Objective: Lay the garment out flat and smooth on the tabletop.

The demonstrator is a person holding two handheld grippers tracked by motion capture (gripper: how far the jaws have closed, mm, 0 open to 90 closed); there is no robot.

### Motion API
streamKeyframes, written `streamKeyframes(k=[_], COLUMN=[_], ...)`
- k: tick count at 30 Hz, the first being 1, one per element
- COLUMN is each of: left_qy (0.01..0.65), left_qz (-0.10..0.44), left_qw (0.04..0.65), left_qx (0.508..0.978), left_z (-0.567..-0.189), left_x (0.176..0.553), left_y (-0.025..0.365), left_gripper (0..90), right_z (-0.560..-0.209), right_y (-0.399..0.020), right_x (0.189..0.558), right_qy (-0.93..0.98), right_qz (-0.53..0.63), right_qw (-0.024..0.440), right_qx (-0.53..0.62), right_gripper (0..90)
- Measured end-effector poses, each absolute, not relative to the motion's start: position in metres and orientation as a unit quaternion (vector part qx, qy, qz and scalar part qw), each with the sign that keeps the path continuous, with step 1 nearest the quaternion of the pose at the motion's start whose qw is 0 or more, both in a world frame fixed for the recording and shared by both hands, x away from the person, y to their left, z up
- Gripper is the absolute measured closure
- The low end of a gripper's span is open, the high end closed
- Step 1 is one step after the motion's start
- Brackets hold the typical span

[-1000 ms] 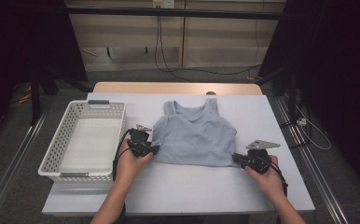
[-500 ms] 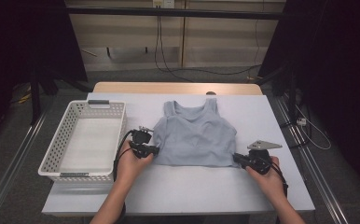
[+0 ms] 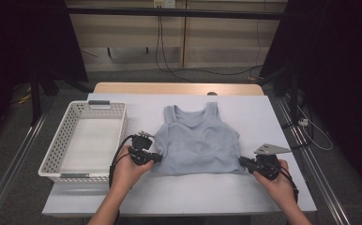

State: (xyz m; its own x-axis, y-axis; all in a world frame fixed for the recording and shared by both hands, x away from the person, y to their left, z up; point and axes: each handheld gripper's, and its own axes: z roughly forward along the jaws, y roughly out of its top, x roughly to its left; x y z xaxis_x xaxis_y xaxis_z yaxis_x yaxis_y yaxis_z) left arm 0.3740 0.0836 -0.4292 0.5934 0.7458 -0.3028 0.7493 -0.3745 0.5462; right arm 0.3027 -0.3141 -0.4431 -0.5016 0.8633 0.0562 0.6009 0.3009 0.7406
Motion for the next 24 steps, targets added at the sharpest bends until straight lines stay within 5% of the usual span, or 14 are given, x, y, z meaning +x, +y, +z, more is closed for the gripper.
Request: streamKeyframes(k=[24], left_qy=[0.438], left_qz=[-0.007], left_qw=[0.329], left_qx=[0.837], left_z=[-0.429], left_x=[0.351], left_y=[0.084], left_gripper=[82.9], right_z=[-0.443], right_y=[-0.32], right_x=[0.281], right_qy=[0.797], right_qz=[0.367], right_qw=[0.162], right_qx=[0.451], right_gripper=[86.2])
